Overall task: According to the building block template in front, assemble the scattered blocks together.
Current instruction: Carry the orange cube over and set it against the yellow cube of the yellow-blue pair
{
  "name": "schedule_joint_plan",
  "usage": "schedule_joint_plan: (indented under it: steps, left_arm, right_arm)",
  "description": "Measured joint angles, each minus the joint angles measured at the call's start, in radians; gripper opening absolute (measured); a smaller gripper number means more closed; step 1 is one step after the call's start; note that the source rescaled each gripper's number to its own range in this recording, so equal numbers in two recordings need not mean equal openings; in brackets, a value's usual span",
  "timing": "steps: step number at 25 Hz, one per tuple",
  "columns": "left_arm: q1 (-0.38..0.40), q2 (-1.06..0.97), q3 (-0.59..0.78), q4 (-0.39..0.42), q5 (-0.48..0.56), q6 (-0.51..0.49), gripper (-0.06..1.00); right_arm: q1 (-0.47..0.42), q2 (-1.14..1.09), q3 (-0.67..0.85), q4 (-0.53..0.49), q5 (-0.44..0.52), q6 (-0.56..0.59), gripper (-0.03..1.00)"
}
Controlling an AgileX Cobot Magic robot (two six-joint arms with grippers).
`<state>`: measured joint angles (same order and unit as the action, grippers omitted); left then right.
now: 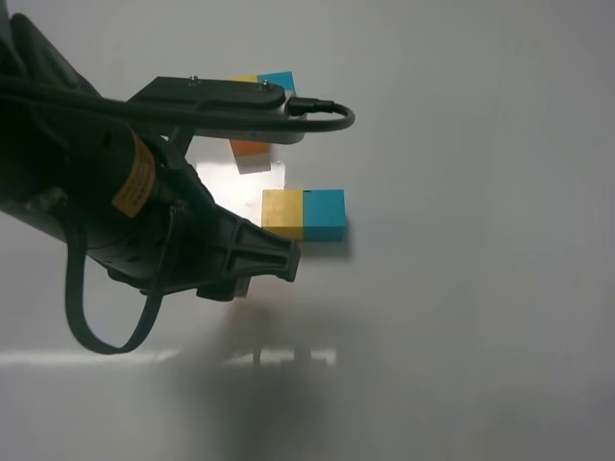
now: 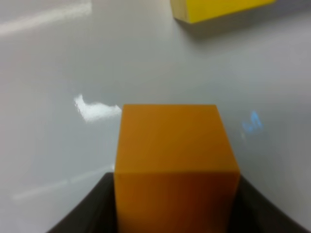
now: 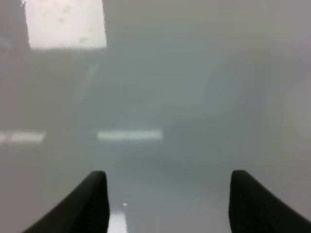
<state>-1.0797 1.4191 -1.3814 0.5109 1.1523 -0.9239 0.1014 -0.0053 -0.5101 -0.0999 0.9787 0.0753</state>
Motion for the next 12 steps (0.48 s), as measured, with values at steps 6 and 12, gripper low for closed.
schedule_joint_plan:
  steps: [6, 12]
  left_arm:
    - [0.0, 0.0, 0.0, -0.028, 0.003, -0.059, 0.22]
    - [0.0, 0.0, 0.0, -0.032, 0.007, -0.227, 0.22]
  right_arm:
    - [0.0, 0.0, 0.0, 0.0, 0.0, 0.0, 0.39]
    - [0.0, 0.0, 0.0, 0.0, 0.0, 0.0, 0.39]
